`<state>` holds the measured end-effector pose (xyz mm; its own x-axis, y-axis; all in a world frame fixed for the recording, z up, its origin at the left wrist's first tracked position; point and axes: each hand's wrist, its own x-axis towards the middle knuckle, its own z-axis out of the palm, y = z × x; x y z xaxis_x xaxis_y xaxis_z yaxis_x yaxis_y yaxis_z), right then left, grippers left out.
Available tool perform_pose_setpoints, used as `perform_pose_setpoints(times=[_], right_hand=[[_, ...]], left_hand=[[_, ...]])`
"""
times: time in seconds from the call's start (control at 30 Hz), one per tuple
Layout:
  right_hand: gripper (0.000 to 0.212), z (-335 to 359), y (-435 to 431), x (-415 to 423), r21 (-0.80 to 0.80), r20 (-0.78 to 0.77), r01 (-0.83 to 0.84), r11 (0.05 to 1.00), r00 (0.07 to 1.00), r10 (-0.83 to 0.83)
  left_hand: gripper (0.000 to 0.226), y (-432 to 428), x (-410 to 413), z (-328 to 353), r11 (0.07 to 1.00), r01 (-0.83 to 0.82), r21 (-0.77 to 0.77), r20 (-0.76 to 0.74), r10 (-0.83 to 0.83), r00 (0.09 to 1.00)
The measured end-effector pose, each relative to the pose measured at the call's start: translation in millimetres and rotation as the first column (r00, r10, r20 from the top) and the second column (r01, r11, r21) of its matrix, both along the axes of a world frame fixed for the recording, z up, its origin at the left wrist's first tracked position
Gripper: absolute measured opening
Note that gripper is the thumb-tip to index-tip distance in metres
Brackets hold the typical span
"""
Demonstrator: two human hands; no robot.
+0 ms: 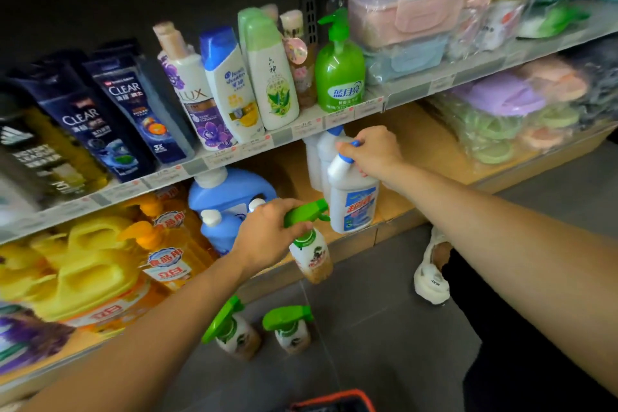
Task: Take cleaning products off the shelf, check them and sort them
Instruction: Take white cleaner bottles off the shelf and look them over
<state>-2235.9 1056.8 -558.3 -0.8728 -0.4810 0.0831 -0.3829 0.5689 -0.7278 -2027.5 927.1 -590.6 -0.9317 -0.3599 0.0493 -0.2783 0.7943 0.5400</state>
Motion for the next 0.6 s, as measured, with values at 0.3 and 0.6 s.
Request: perform_pose_setpoints(times=[0.3, 0.6], right_hand=[[0.038, -25.6, 21.9, -20.4, 0.001, 0.173, -0.279, 0.96, 0.946, 0.274], [0.049, -72.0, 31.3, 28.4, -0.085, -0.063, 0.062, 0.994, 0.996, -0.068]], left_hand=[[0.03, -18.2, -47.7, 41.6, 0.99, -0.014, -0.142, -0.168, -0.011, 0.986], [0.046, -34.0, -79.3, -1.8, 0.967, -0.043, -0.251, 0.02, 0.05, 0.999]])
